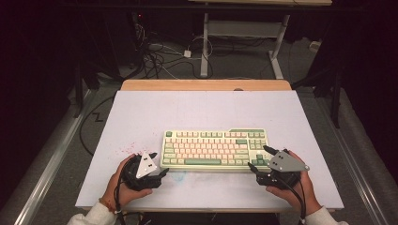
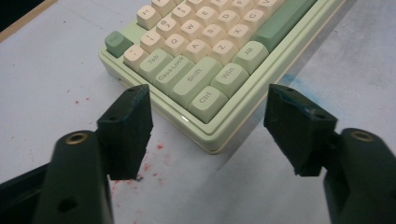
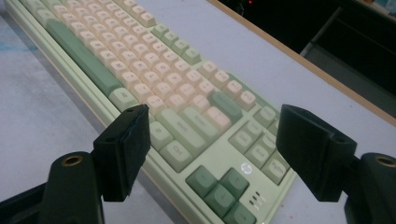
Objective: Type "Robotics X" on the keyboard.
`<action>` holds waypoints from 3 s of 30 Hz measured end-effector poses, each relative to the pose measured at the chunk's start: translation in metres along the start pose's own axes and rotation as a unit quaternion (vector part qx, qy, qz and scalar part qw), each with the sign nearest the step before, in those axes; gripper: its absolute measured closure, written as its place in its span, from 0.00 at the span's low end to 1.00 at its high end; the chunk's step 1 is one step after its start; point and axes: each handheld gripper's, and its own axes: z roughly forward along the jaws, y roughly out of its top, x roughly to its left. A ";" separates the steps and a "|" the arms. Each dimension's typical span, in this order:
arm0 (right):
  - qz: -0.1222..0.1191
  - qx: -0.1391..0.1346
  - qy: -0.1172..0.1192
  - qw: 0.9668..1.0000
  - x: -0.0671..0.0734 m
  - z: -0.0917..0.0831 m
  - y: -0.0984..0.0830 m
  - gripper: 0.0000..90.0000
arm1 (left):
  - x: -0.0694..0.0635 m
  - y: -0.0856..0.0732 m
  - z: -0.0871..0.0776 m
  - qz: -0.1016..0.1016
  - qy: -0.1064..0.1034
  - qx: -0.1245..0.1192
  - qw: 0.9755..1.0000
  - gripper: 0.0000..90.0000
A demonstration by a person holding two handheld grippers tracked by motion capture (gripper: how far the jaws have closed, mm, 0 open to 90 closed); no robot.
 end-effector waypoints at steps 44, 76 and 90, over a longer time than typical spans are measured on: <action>-0.013 0.037 0.017 0.999 0.015 -0.003 -0.023 0.30 | -0.001 0.092 0.061 0.040 -0.072 0.053 0.995 0.96; -0.027 0.053 0.024 0.998 0.016 0.001 -0.025 0.30 | -0.002 0.121 0.100 0.055 -0.070 0.093 0.992 0.93; -0.026 0.052 0.023 0.998 0.015 0.000 -0.025 0.30 | 0.002 0.120 0.081 0.053 -0.055 0.053 0.996 0.87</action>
